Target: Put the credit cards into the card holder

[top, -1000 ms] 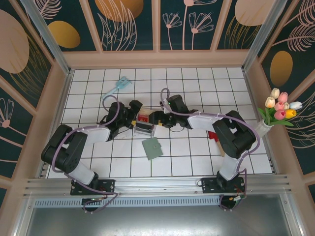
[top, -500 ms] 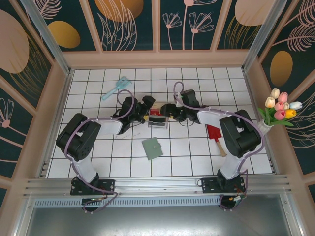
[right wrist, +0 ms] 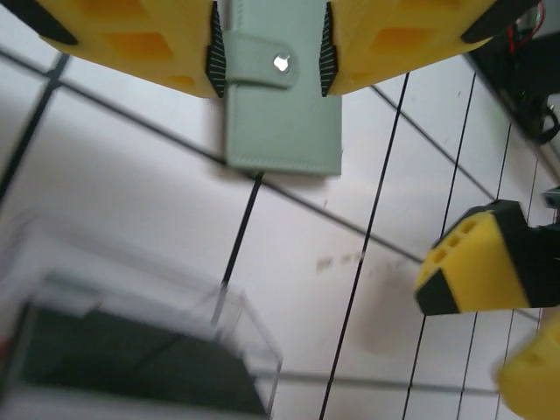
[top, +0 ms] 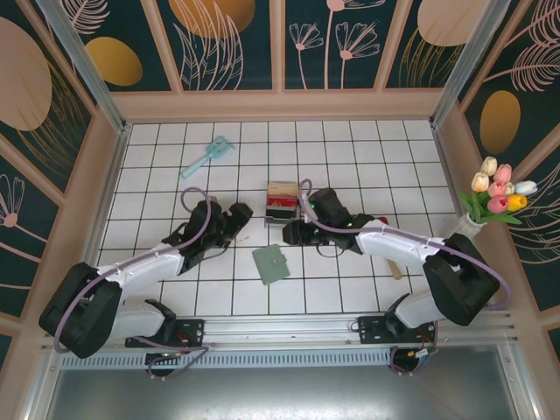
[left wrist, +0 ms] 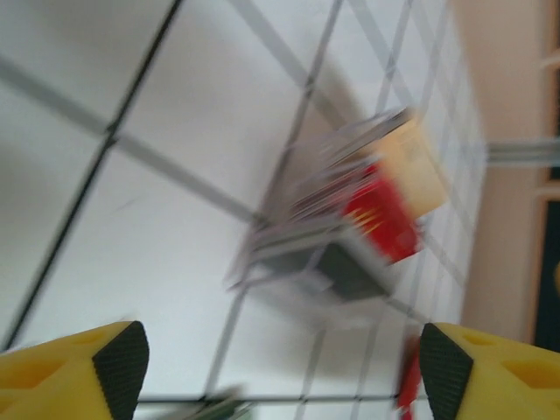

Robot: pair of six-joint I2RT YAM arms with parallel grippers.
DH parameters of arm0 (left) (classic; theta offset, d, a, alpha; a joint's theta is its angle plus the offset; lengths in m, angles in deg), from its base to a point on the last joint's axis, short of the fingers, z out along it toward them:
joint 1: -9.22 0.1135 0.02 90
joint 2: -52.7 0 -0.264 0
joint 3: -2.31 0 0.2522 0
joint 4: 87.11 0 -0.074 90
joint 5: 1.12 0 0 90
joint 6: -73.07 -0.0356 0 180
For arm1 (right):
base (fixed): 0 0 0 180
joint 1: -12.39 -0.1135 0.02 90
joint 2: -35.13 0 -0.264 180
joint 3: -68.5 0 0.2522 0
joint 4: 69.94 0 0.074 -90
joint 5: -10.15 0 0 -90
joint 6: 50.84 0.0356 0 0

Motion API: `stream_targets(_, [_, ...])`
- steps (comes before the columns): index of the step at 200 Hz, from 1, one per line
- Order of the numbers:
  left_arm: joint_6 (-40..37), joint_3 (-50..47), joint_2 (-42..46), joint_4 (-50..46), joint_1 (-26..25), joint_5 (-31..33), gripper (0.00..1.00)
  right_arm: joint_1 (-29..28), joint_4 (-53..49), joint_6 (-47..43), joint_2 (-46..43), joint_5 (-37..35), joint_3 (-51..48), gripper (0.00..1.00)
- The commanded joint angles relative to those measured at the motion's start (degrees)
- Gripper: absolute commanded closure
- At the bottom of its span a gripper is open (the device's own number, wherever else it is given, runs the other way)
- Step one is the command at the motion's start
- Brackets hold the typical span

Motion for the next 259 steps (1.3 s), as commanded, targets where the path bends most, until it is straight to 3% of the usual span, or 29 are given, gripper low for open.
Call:
stream_targets(1, [-1.8, -3.5, 1.1, 1.5, -1.5, -7.0, 0.21, -2.3, 2.8, 3.3, 2.3, 1.1, -1.9, 0.65])
stream_targets(31, [-2.7, -4.4, -2.0, 2.3, -4.4, -9.0, 0.32, -3.5, 6.3, 5.2, 6.6, 2.6, -3.0, 0.78])
stream_targets(123, [-2.7, -5.1, -10.0, 11.1, -9.5, -14.6, 0.36, -5.4, 1.9, 5.1, 8.7, -0.8, -3.8, 0.78])
stream_targets(173, [-1.1, -5.3, -10.5, 15.9, -11.7, -12.9, 0.61, -5.5, 1.3, 5.3, 8.9, -1.3, -4.2, 0.79])
stream_targets(220, [-1.6, -7.1, -3.1, 13.5, -11.7, -8.1, 0.71, -5.8, -4.1, 5.6, 6.0, -7.4, -0.5, 0.69])
stream_targets(259, [-2.1, -7.1, -4.1, 15.0, -11.7, -8.6, 0.82, -7.0, -4.3, 6.1, 3.3, -8.9, 1.0, 0.63])
